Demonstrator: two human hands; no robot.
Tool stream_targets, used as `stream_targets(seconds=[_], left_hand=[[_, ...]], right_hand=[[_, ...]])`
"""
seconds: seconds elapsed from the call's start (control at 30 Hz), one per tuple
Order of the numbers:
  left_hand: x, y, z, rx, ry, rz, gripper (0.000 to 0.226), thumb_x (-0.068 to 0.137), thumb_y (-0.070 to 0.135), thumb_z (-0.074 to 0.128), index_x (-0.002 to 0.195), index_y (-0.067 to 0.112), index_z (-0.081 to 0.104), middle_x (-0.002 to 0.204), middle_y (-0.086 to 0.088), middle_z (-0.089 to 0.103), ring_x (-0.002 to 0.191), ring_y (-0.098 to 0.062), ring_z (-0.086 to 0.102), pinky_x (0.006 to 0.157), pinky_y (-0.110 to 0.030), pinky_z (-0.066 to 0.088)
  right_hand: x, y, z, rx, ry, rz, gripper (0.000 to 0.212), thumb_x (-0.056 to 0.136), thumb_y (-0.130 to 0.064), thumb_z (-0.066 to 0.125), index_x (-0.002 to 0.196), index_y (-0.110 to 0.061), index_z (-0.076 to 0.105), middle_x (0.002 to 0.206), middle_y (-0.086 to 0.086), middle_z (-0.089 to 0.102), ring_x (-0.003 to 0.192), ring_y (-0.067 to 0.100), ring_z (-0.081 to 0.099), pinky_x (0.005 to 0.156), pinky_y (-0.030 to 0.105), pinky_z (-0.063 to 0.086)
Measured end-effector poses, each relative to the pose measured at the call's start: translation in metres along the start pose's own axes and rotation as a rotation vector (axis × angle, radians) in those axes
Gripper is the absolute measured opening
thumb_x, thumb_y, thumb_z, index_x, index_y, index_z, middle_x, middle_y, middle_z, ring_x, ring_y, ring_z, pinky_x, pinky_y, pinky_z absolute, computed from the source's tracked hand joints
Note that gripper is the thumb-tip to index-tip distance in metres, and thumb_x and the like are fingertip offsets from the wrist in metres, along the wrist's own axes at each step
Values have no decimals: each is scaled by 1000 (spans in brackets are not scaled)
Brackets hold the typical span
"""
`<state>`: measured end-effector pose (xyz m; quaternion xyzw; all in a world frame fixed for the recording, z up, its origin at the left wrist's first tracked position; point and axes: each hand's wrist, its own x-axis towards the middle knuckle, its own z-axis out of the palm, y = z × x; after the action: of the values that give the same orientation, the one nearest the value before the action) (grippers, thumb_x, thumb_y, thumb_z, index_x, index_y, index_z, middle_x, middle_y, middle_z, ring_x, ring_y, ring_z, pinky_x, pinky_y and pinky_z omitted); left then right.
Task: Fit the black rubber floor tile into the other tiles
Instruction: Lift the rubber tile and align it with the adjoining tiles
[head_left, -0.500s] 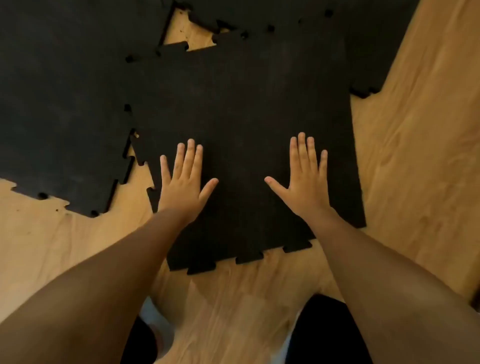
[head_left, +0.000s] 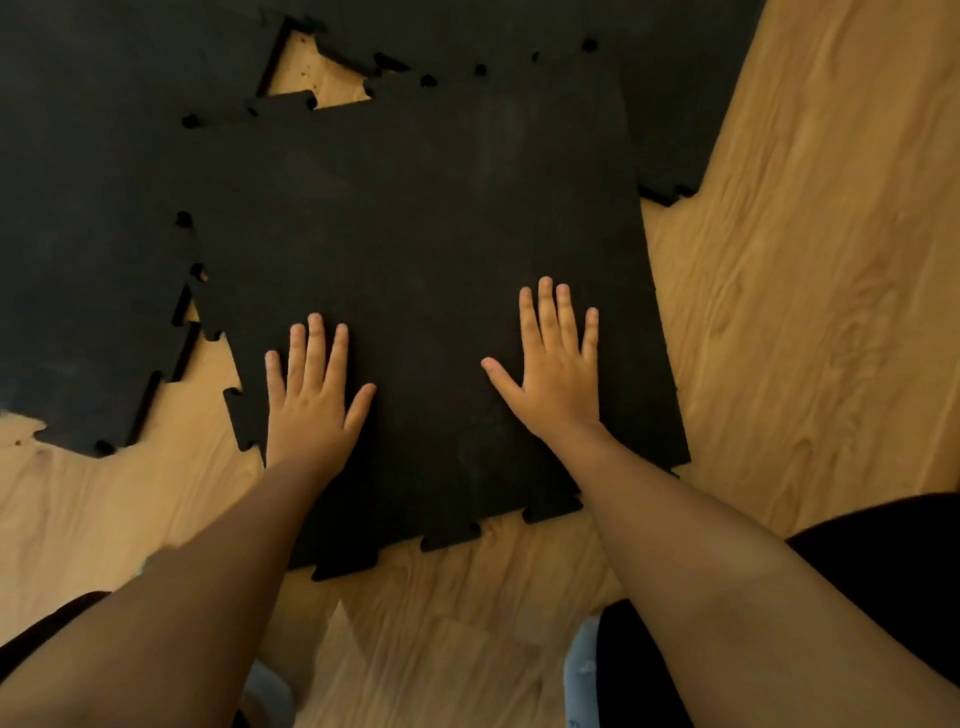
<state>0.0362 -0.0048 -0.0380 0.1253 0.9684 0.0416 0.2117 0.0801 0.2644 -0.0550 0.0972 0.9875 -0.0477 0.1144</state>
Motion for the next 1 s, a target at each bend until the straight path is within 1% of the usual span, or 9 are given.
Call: stream_targets(seconds=[0.2,0.33,0.47,0.6,0.7,0.77,0.8,0.93,1.0], left_hand=[[-32,-8,5,-225,37,-373,82,91,63,36,153,28,-6,161,-8,-17,146,-22,-19,113,-44,-15],[-21,12,1,-439,142,-592,87,92,60,40,154,19,-5,161,-9,-14,147,-23,-16,114,-49,-11],[-6,14,-1,-535,199,-791,91,88,61,46,154,20,0,162,-12,-8,147,-30,-9,115,-52,1],[2,8,-10,-550,205,-859,97,79,64,57,152,21,10,158,-13,18,144,-35,15,113,-55,13],[13,-13,-21,-576,202,-922,98,72,71,59,148,17,27,148,-13,38,135,-36,34,104,-52,31],[20,-32,-26,-668,157,-903,100,68,77,59,142,13,38,139,-12,50,119,-33,52,87,-43,42],[21,-38,-28,-723,124,-876,101,67,78,59,140,12,40,135,-12,54,113,-31,56,83,-40,44],[22,-43,-36,-772,62,-818,99,73,74,58,143,7,38,134,-14,54,116,-32,54,95,-43,46],[20,-41,-44,-738,102,-809,98,74,73,57,142,5,39,132,-14,55,103,-27,59,85,-41,48]], right_hand=[[-2,23,1,-70,-22,-78,89,90,-70,22,155,-15,-2,165,10,6,150,23,-5,119,49,-8],[-20,57,-2,21,-34,278,97,85,-79,15,154,-15,-9,165,12,-2,150,26,-5,119,54,5],[-22,57,-6,96,-65,330,105,77,-84,13,155,-18,-9,165,14,-7,150,28,-7,120,52,4],[-13,48,-10,237,-6,494,108,73,-89,27,156,-27,-5,164,17,-7,150,32,-5,118,48,-1],[0,43,-17,345,91,604,108,73,-78,57,155,-26,12,161,15,16,147,33,16,116,50,13],[14,43,-25,450,162,728,107,70,-70,69,153,-21,21,155,13,31,142,32,28,114,50,23],[22,46,-30,507,173,806,106,70,-67,72,152,-19,24,153,12,36,140,32,33,113,51,27],[46,67,-49,722,56,1028,92,72,-68,69,145,-20,39,141,7,50,127,31,48,105,53,40],[50,71,-55,861,40,1090,88,74,-69,66,143,-20,43,139,6,52,126,31,49,104,52,40]])
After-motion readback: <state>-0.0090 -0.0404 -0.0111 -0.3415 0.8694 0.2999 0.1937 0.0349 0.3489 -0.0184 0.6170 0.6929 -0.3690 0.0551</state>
